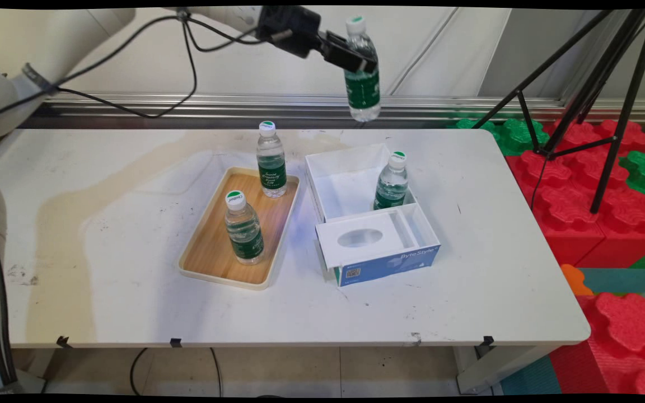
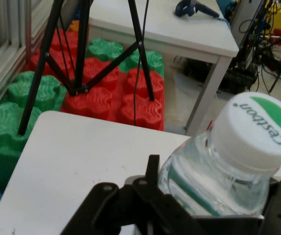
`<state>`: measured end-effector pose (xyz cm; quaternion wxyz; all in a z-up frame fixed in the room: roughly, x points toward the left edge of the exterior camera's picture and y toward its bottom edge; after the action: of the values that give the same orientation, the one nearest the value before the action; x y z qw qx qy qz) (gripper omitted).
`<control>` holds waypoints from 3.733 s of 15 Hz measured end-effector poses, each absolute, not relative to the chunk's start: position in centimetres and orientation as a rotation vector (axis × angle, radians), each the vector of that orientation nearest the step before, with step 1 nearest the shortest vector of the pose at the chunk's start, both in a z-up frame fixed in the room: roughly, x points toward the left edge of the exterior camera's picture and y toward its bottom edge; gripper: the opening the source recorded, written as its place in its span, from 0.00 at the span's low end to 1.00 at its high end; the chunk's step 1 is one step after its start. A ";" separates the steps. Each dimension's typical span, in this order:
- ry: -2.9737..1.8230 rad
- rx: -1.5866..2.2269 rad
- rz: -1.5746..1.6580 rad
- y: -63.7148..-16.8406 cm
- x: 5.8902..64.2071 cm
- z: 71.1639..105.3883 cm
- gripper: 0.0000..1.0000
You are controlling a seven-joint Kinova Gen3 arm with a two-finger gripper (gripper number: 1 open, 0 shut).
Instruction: Place the picked object on the tray
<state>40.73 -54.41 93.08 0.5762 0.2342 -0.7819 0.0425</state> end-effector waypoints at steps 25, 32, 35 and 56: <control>-1.843 0.636 0.024 -41.6 55.7 96.2 0.00; -1.887 0.656 0.005 -38.7 59.0 94.2 0.00; -1.909 0.667 0.009 -38.1 60.1 92.9 0.00; -2.049 0.593 0.072 -36.8 62.1 85.0 0.00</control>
<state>62.08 -36.83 84.98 0.4828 0.2432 -0.8408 0.0296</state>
